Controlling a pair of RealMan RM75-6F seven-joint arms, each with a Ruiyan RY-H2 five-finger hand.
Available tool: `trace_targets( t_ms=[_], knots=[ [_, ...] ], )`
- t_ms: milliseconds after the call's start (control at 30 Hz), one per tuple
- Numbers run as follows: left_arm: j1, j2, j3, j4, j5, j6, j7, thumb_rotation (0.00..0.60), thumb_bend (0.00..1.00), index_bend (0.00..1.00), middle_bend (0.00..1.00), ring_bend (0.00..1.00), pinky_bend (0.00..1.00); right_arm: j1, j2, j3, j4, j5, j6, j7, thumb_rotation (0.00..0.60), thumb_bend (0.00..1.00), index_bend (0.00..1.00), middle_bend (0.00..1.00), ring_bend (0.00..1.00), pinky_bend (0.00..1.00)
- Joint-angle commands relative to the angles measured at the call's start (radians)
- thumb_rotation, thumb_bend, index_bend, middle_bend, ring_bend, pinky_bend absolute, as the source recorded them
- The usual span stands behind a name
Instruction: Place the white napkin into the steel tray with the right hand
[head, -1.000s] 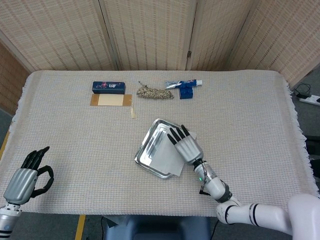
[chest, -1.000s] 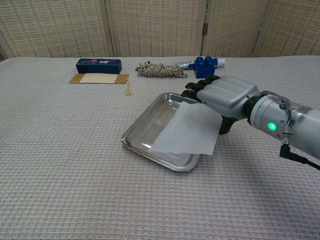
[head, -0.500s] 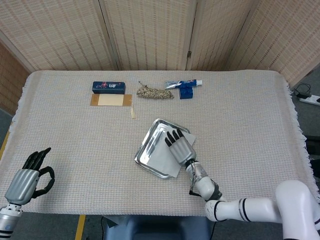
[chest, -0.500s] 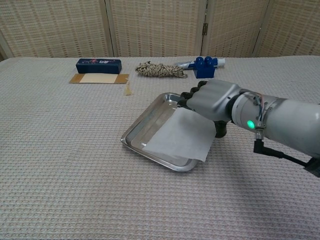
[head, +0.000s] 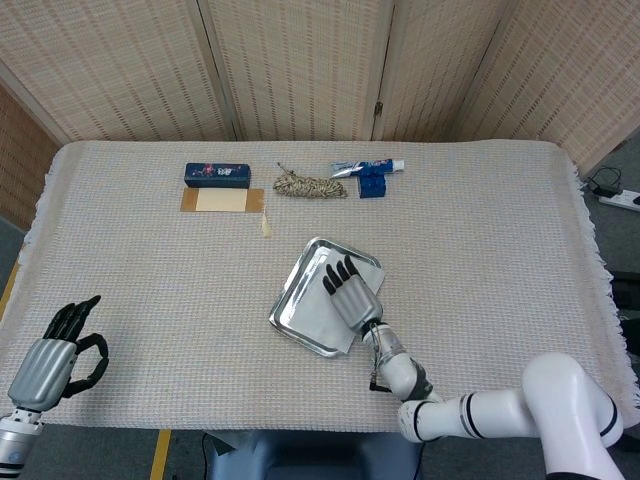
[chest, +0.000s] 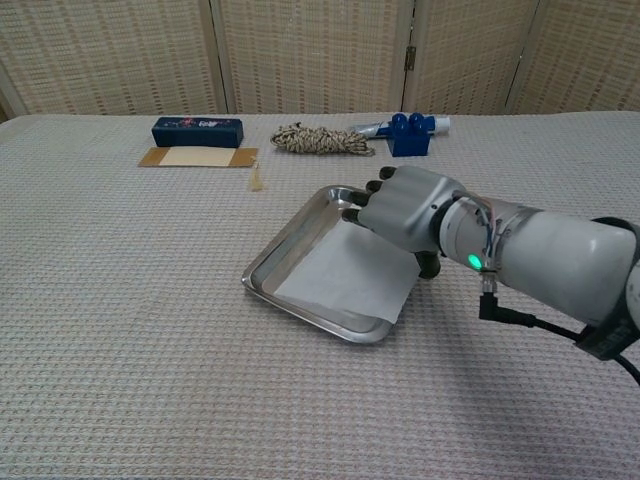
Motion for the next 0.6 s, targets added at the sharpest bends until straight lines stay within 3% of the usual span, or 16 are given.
trace_targets(
  t_ms=[33, 400, 600],
  knots=[
    [0.000, -0.001, 0.000, -0.001, -0.001, -0.001, 0.003, 0.600, 0.48, 0.02, 0.00, 0.00, 0.00, 0.018, 0.016, -0.010, 0.009, 0.030, -0.014, -0.011, 0.600, 0.28, 0.00, 0.00, 0.00, 0.00],
    [0.002, -0.002, -0.002, -0.002, 0.000, 0.004, 0.012, 0.600, 0.48, 0.03, 0.00, 0.00, 0.00, 0.031, 0.074, -0.033, -0.040, 0.025, -0.035, 0.069, 0.600, 0.25, 0.00, 0.00, 0.00, 0.00],
    [0.004, 0.001, -0.002, 0.000, 0.002, 0.011, 0.004, 0.600, 0.48, 0.03, 0.00, 0.00, 0.00, -0.069, 0.209, -0.053, -0.210, -0.169, -0.003, 0.317, 0.600, 0.25, 0.00, 0.00, 0.00, 0.00]
  ],
)
